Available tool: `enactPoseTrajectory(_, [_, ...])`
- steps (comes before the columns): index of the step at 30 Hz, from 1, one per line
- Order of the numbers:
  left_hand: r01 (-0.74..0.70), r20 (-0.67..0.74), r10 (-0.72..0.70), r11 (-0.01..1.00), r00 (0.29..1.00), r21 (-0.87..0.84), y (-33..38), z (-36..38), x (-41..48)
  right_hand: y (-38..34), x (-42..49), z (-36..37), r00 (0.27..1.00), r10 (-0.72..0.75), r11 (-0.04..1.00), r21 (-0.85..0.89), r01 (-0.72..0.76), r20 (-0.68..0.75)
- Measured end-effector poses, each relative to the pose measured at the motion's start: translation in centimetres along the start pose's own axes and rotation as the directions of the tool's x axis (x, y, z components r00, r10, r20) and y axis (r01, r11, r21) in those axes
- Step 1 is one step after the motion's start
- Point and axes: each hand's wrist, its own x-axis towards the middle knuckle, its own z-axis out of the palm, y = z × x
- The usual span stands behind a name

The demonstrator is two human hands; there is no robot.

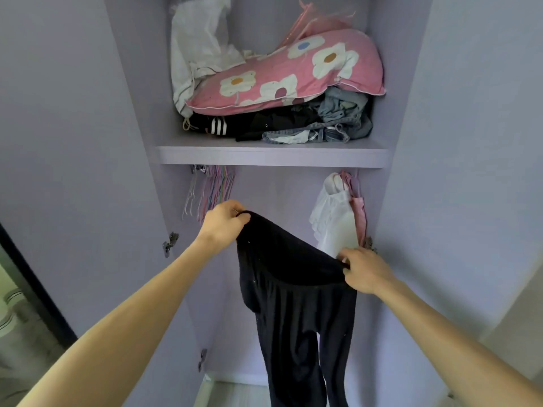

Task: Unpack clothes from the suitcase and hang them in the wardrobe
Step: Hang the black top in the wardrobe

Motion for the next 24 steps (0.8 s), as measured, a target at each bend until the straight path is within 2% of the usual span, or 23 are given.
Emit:
enactPoseTrajectory(2, [-0.035,-0.085,0.054,0.977,0.995,0.211,-0.5,-0.1,0.2,1.2,-0.2,0.0,0.957,0.167,0.974,0.108,-0.197,0.236])
enactPoseTrajectory(3, [-0.077,-0.076,0.114,0.923,0.991,0.377,-0.8,-0.2,0.1,1.4,-0.3,-0.4,0.914,0.225,0.928,0.213,-0.307,0.337])
enactPoseTrajectory(5, [-0.147,0.022,0.176,0.736,0.984,0.661,-1.6,-0.3,-0.1,1.3,-0.3,-1.4,0.856,0.247,0.780,0.431,-0.453,0.454])
enactPoseTrajectory(8, [-0.181,0.159,0.086,0.459,0.984,0.870,-2.6,0.2,-0.6,0.3,0.0,-3.2,0.882,0.171,0.585,0.675,-0.450,0.440])
enactPoseTrajectory(9, [-0.202,0.203,0.042,0.407,0.978,0.891,-3.0,0.3,-0.6,0.0,0.2,-3.5,0.899,0.161,0.539,0.727,-0.425,0.406])
enactPoseTrajectory(10, [-0.226,0.250,-0.008,0.400,0.968,0.888,-3.2,0.3,-0.6,-0.2,0.4,-3.6,0.913,0.160,0.504,0.764,-0.402,0.375])
enactPoseTrajectory(11, [-0.237,0.294,-0.057,0.453,0.954,0.859,-3.5,0.1,-0.5,-0.4,0.6,-3.5,0.921,0.164,0.468,0.794,-0.388,0.353])
enactPoseTrajectory(14, [-0.119,0.370,-0.164,0.764,0.914,0.634,-4.1,-0.9,0.3,-0.7,1.1,-2.6,0.926,0.171,0.346,0.859,-0.377,0.338])
enactPoseTrajectory(17, [0.062,0.393,-0.216,0.928,0.894,0.368,-4.4,-2.2,0.5,-0.8,1.2,-1.6,0.932,0.166,0.304,0.883,-0.358,0.321])
enactPoseTrajectory(20, [0.270,0.522,-0.256,0.961,0.813,0.051,-4.6,-2.2,-0.4,-0.7,1.2,-0.6,0.966,0.142,0.413,0.874,-0.257,0.217])
enactPoseTrajectory(21, [0.314,0.517,-0.256,0.949,0.817,-0.025,-4.7,-1.9,-0.8,-0.6,1.1,-0.4,0.977,0.111,0.459,0.863,-0.211,0.180])
enactPoseTrajectory(24, [0.415,0.303,-0.336,0.874,0.892,-0.252,-6.5,-0.7,-0.8,-0.1,0.7,-0.1,0.985,-0.028,0.569,0.813,-0.127,0.173])
